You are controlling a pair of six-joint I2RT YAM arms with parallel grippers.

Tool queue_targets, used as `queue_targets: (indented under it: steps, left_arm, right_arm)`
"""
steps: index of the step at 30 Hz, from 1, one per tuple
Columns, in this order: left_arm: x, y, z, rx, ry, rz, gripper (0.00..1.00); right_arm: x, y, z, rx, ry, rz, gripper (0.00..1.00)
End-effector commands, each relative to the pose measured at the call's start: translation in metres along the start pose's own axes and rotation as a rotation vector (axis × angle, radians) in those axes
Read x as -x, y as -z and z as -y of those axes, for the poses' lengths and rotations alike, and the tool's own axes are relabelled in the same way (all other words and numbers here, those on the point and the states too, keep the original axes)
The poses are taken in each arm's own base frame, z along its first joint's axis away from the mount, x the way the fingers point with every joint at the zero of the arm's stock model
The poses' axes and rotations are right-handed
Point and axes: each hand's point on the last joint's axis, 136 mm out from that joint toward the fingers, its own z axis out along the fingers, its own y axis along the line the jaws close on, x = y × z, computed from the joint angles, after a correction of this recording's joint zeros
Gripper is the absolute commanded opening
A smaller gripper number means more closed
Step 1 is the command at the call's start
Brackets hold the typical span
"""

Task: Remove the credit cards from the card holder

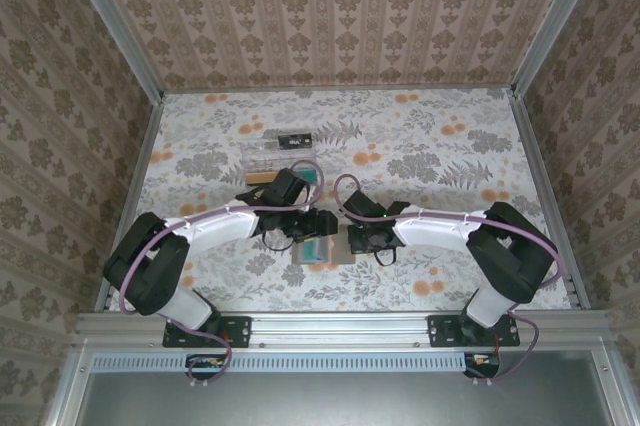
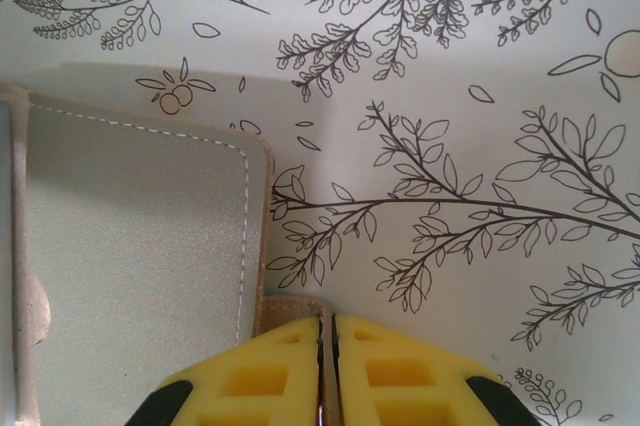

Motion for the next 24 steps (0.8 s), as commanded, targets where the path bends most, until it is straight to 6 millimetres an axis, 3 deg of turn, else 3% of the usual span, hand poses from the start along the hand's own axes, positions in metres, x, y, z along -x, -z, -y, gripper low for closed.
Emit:
queue_targets:
  steps: [1,4,14,24]
  left_arm:
    - [0.008,-0.004,0.024,-0.079,-0.043,-0.015,0.56]
    - [0.011,-0.011,0.029,-0.091,-0.044,-0.029,0.49]
    - [0.016,-0.04,0.024,-0.074,-0.004,-0.093,0.48]
    - [0.022,-0.051,0.012,-0.004,0.018,-0.102,0.45]
  right_arm:
    - [0.002,0.01,0.004,0.002,-0.024,0.047,0.13]
    - [0.007,0.021,0.007,0.018,-0.043,0.097,0.14]
    - [0.015,0.059,0.012,0.094,-0.079,0.22,0.2]
    - [0.019,0.078,-0.013,0.235,-0.05,0.243,0.23]
